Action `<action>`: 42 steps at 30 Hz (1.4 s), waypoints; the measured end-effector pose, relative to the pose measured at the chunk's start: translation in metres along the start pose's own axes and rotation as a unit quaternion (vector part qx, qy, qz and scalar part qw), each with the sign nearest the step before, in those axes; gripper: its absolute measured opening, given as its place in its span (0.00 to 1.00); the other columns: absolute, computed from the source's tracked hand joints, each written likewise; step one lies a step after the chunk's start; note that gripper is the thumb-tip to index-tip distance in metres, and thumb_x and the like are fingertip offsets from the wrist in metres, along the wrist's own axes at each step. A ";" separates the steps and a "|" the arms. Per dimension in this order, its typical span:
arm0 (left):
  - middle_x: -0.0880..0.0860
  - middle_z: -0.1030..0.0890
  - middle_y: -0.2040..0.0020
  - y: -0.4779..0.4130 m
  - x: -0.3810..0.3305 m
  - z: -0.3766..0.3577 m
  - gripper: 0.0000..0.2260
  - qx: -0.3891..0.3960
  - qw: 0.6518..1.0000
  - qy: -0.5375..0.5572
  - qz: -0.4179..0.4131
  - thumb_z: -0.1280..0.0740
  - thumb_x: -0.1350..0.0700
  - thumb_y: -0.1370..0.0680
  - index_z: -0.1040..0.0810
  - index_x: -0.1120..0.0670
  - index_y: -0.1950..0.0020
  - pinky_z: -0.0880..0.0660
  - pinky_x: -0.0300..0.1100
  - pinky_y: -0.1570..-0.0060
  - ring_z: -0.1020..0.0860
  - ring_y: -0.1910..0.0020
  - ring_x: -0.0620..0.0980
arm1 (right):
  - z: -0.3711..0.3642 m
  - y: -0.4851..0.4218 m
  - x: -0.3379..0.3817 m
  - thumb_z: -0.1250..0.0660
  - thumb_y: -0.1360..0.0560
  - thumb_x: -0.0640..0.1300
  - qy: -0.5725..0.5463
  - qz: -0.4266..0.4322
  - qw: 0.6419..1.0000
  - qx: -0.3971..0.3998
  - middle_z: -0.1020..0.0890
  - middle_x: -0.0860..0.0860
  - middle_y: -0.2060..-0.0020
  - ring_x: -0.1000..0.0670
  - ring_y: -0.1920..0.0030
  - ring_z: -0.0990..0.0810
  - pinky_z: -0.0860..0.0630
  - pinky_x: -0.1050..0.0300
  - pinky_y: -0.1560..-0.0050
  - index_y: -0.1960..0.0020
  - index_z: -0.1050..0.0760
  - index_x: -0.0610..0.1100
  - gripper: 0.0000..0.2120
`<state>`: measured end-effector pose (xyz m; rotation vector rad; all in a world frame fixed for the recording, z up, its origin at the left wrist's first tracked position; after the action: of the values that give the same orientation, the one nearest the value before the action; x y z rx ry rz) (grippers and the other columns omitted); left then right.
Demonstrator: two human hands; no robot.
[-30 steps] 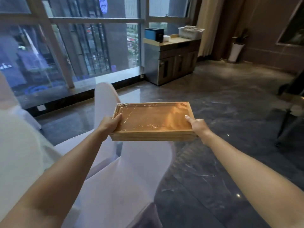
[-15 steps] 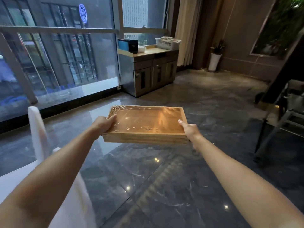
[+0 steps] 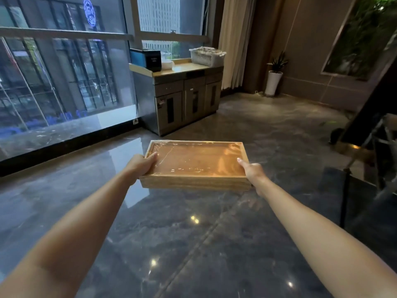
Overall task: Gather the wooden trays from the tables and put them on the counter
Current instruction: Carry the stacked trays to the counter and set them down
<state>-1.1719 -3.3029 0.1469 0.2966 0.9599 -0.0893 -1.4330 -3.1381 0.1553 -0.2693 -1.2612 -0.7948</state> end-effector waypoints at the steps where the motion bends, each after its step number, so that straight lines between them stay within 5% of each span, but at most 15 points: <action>1: 0.57 0.23 0.60 -0.026 -0.016 -0.007 0.19 -0.003 1.000 0.005 -0.003 0.38 0.44 0.24 0.25 0.59 0.64 0.33 0.43 0.58 0.26 0.60 0.54 | 0.002 -0.028 0.009 0.39 0.24 0.52 -0.002 -0.001 1.000 0.002 0.21 0.40 0.42 0.46 0.50 0.24 0.32 0.55 0.50 0.42 0.25 0.34 0.22; 8: 0.56 0.22 0.62 -0.183 -0.127 -0.067 0.19 0.003 1.000 -0.019 -0.010 0.39 0.44 0.24 0.24 0.58 0.63 0.32 0.43 0.67 0.25 0.66 0.51 | 0.028 -0.211 0.052 0.39 0.24 0.55 -0.013 -0.019 1.000 -0.002 0.21 0.41 0.42 0.41 0.42 0.23 0.28 0.50 0.42 0.39 0.26 0.34 0.25; 15: 0.57 0.21 0.58 -0.335 -0.199 -0.160 0.19 -0.013 1.000 -0.011 0.010 0.40 0.44 0.23 0.23 0.59 0.59 0.30 0.43 0.59 0.24 0.59 0.55 | 0.057 -0.418 0.078 0.38 0.25 0.54 0.002 0.003 1.000 -0.004 0.19 0.42 0.50 0.40 0.44 0.22 0.27 0.47 0.42 0.45 0.23 0.33 0.23; 21: 0.53 0.24 0.66 -0.465 -0.274 -0.233 0.18 -0.041 0.999 0.010 0.029 0.39 0.46 0.23 0.25 0.56 0.67 0.33 0.38 0.71 0.27 0.70 0.46 | 0.081 -0.605 0.111 0.38 0.25 0.53 0.022 0.023 0.999 0.035 0.23 0.44 0.55 0.46 0.54 0.25 0.32 0.54 0.53 0.48 0.23 0.34 0.21; 26: 0.58 0.22 0.57 -0.568 -0.338 -0.257 0.18 -0.073 0.997 0.012 0.032 0.39 0.47 0.22 0.20 0.62 0.52 0.31 0.42 0.64 0.24 0.62 0.52 | 0.084 -0.739 0.160 0.40 0.25 0.55 0.036 0.039 0.997 0.061 0.22 0.45 0.55 0.45 0.53 0.25 0.32 0.54 0.53 0.48 0.23 0.38 0.21; 30: 0.58 0.22 0.57 -0.658 -0.366 -0.272 0.21 -0.086 0.995 0.017 0.042 0.39 0.46 0.22 0.19 0.64 0.50 0.31 0.44 0.61 0.25 0.59 0.54 | 0.067 -0.836 0.188 0.42 0.24 0.57 0.039 0.038 0.995 0.087 0.23 0.48 0.56 0.47 0.52 0.25 0.30 0.53 0.53 0.51 0.26 0.42 0.18; 34: 0.59 0.20 0.55 -0.766 -0.381 -0.289 0.22 -0.084 0.995 0.020 0.047 0.39 0.45 0.23 0.19 0.64 0.49 0.30 0.44 0.55 0.24 0.57 0.54 | 0.035 -0.943 0.209 0.41 0.24 0.55 0.042 0.034 0.994 0.095 0.23 0.48 0.55 0.46 0.51 0.25 0.27 0.48 0.43 0.56 0.27 0.44 0.15; 42: 0.59 0.19 0.52 -1.011 -0.451 -0.287 0.24 -0.086 0.994 0.016 0.060 0.40 0.44 0.23 0.20 0.64 0.46 0.28 0.47 0.52 0.22 0.53 0.56 | -0.037 -1.170 0.301 0.42 0.23 0.55 0.046 0.035 0.993 0.108 0.23 0.49 0.56 0.49 0.55 0.26 0.31 0.56 0.57 0.44 0.26 0.40 0.20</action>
<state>-1.8655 -4.2114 0.1497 0.1975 0.9735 0.1087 -2.1559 -4.1069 0.1452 -0.1000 -1.2333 -0.5990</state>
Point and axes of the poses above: each hand's wrist, its own y-axis away from the middle knuckle, its own z-axis out of the back of the hand, x = y × z, the point moved 1 cm from there along -y, towards the middle knuckle
